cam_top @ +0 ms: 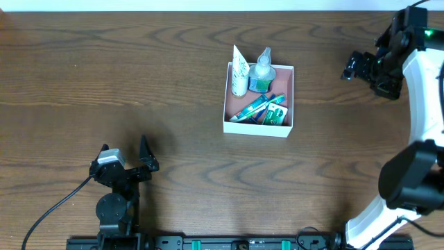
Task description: Pack container
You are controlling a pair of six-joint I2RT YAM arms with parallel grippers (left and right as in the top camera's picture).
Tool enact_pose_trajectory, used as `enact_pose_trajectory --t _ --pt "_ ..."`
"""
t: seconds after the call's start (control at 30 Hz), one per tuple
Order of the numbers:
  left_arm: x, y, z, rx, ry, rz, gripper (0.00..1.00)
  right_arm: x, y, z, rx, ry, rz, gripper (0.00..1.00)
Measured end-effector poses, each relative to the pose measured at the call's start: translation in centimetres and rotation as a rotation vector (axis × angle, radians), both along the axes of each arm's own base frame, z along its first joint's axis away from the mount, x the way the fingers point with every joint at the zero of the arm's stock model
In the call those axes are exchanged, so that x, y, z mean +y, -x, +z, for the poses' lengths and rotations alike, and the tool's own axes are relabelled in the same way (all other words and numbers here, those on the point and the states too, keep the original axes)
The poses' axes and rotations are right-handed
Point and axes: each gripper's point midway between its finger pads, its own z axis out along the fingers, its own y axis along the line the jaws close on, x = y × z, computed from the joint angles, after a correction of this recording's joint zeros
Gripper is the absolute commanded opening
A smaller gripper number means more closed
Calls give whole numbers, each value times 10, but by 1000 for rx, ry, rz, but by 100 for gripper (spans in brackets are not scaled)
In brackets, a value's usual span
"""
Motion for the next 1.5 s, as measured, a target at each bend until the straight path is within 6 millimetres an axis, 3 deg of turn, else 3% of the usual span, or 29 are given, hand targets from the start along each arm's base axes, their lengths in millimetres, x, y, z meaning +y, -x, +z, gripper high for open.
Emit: enact_pose_trajectory --t 0.17,0.3,0.4,0.53,0.7,0.83,1.03,1.5 --pt "0 0 0 0 0 0 98 20 14 68 -176 30 45 99" --pt "0 0 0 0 0 0 98 43 38 128 -343 47 96 99" --pt "0 0 0 0 0 0 98 56 58 160 -440 52 128 99" --pt "0 0 0 1 0 0 98 66 88 196 -557 57 153 99" --pt "0 0 0 2 0 0 98 69 131 225 -678 69 155 99" --pt "0 0 0 2 0 0 98 69 169 227 -738 77 153 99" --pt "0 0 0 2 0 0 98 70 210 195 -775 80 151 99" --pt "0 0 0 3 0 0 98 74 179 149 -1305 113 146 99"
